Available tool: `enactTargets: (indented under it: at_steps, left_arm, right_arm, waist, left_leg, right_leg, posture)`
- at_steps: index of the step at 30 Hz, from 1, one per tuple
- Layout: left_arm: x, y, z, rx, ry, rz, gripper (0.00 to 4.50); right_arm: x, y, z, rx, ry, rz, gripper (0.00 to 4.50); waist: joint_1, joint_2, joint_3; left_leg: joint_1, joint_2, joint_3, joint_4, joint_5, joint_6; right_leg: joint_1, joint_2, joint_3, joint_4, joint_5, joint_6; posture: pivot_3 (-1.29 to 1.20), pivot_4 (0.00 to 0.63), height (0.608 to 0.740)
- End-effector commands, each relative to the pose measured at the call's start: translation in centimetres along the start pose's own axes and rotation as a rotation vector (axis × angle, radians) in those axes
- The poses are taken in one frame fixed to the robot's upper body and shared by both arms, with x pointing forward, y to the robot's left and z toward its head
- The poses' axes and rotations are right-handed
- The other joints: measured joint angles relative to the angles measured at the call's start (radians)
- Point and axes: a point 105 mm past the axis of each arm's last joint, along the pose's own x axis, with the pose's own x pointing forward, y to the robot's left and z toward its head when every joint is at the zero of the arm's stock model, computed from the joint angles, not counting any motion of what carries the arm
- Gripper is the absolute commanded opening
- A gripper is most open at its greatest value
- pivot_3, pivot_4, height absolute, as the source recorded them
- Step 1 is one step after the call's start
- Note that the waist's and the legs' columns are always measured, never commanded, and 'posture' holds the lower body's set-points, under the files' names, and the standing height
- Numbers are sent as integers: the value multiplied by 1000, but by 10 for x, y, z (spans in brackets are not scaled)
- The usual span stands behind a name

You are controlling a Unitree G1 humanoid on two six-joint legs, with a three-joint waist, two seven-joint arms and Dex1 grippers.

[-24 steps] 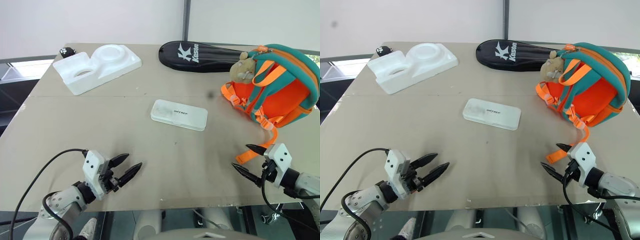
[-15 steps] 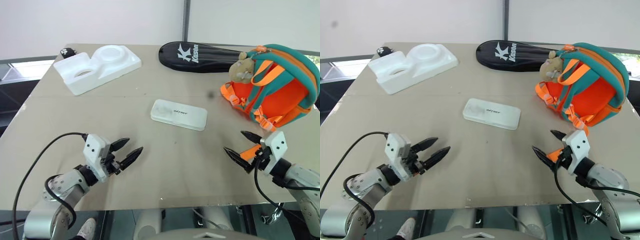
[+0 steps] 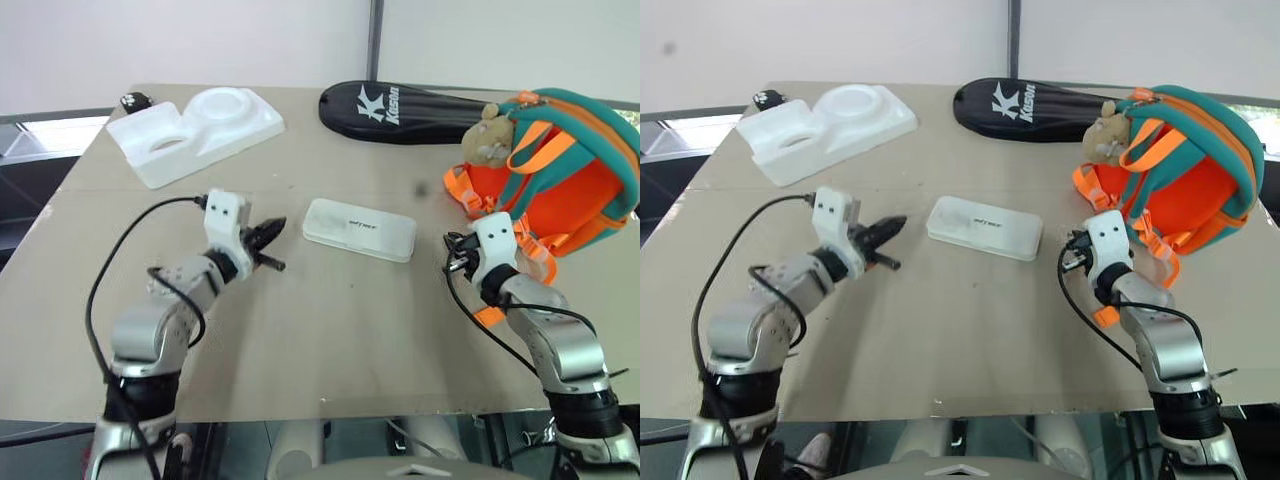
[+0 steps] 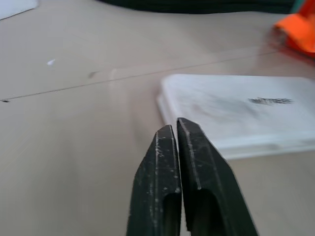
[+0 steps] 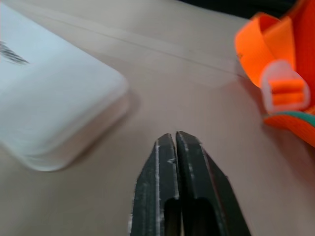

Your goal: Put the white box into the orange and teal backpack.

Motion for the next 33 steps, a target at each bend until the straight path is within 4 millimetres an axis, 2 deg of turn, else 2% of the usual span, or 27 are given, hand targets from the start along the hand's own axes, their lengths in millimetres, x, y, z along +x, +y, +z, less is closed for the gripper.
enactTargets:
  at_steps: [1,3,8,10,13,15,20,25,27,30,33]
  left_arm:
    - [20,-6,-3,33,42,-9,0]
    - [36,-16,-9,51,83,-37,0]
    - [42,-23,-21,87,137,-87,0]
    - [39,-32,-21,84,140,-143,0]
    - [25,-44,-24,72,154,-224,0]
    - [16,-45,-28,61,163,-222,0]
    - [-24,-50,-37,91,214,-255,0]
    - [-53,-54,-46,105,228,-264,0]
    - [-68,-49,-50,16,218,-243,0]
    - [-86,-41,-57,-55,237,-218,793]
    - [-101,-30,-61,-127,257,-199,2216]
  right_arm:
    - [7,12,14,-74,-34,47,97]
    - [13,20,13,-106,-17,104,97]
    - [17,40,7,-138,36,236,97]
    - [20,43,11,-133,33,274,97]
    - [20,46,16,-142,13,319,97]
    - [17,48,13,-172,10,347,97]
    - [7,53,19,-185,-34,402,97]
    - [-16,62,1,-240,2,516,97]
    - [-20,57,-1,-235,18,498,97]
    - [-21,46,-7,-242,43,472,0]
    - [-21,36,-11,-255,61,451,0]
  waist:
    - [1,0,0]
    - [1,0,0]
    - [1,0,0]
    - [1,0,0]
    - [-3,0,0]
    - [-2,0,0]
    - [-4,0,0]
    - [2,0,0]
    - [0,0,0]
    - [-3,0,0]
    - [1,0,0]
  left_leg:
    - [0,0,0,0,0,0]
    - [0,0,0,-1,0,0]
    - [-1,0,0,-1,0,0]
    - [-1,0,0,-1,0,0]
    - [-1,0,0,-1,0,0]
    - [-1,0,0,-1,0,0]
    - [-1,0,0,-1,0,0]
    - [0,0,0,-1,0,0]
    - [0,1,0,-1,0,0]
    - [1,1,1,-1,0,0]
    - [1,1,1,0,0,0]
  right_leg:
    - [0,0,0,0,0,0]
    - [-1,0,-1,0,0,0]
    - [-1,0,0,0,0,0]
    - [-1,0,-1,0,0,0]
    - [-1,0,0,1,0,0]
    - [-1,0,0,1,0,0]
    - [-1,0,0,1,0,0]
    - [-1,-1,0,1,0,0]
    - [-1,-1,0,0,-1,-1]
    - [-1,-1,0,1,-2,-4]
    - [-1,-1,0,1,-2,-4]
  posture:
    - [0,150,740]
    - [0,150,740]
    - [0,150,740]
    - [0,150,740]
    - [0,150,740]
    - [0,150,740]
    - [0,150,740]
    - [0,150,740]
    - [0,150,740]
    - [0,150,740]
    - [0,150,740]
